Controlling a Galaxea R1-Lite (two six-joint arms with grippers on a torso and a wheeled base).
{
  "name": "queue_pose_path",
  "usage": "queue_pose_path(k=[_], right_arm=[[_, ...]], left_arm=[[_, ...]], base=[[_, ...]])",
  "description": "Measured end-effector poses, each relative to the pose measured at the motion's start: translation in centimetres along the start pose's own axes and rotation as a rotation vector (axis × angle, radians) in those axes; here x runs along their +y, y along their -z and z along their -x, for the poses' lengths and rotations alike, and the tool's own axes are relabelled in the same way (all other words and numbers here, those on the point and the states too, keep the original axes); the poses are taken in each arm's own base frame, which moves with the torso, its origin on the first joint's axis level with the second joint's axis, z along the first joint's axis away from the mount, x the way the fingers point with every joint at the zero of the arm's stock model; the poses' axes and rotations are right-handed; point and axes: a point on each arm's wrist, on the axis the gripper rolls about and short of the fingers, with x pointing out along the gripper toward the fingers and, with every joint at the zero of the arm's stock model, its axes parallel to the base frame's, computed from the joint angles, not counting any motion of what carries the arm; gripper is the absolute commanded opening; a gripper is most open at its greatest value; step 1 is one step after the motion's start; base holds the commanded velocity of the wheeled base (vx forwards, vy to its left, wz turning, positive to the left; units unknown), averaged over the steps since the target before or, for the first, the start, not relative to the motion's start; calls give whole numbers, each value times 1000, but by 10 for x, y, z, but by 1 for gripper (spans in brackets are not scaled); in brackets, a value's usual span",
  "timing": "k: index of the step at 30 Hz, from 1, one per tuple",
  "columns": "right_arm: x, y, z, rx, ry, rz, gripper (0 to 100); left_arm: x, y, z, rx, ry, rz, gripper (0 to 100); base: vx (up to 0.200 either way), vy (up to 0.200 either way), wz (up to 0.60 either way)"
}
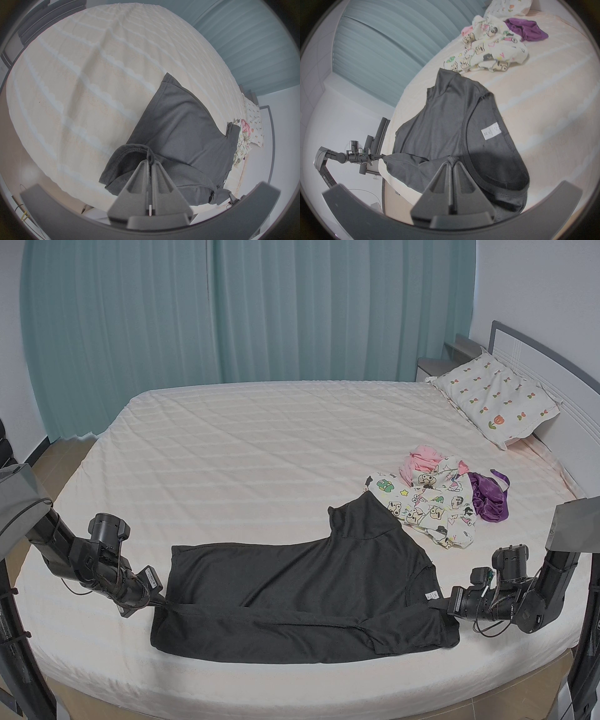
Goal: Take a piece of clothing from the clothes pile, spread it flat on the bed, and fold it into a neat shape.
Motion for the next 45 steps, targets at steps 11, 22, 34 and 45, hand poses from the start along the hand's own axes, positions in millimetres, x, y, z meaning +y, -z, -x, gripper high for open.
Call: queue_pose_path(k=[11,22,34,45], right_arm=[[1,-1,15,-80,-41,31,0],[-1,2,25,-89,-75,31,0],[-6,3,33,-83,-103,30,0],[-7,7,36,-69,-100,61,0]], left_arm=[[-2,8,22,41,-26,9,0],[5,28,44,130,-89,1,0],[17,53,64,283,-170,-86,0],[23,62,64,408,-219,-156,0]], base=[[0,0,0],[0,0,0],[0,0,0],[0,0,0]])
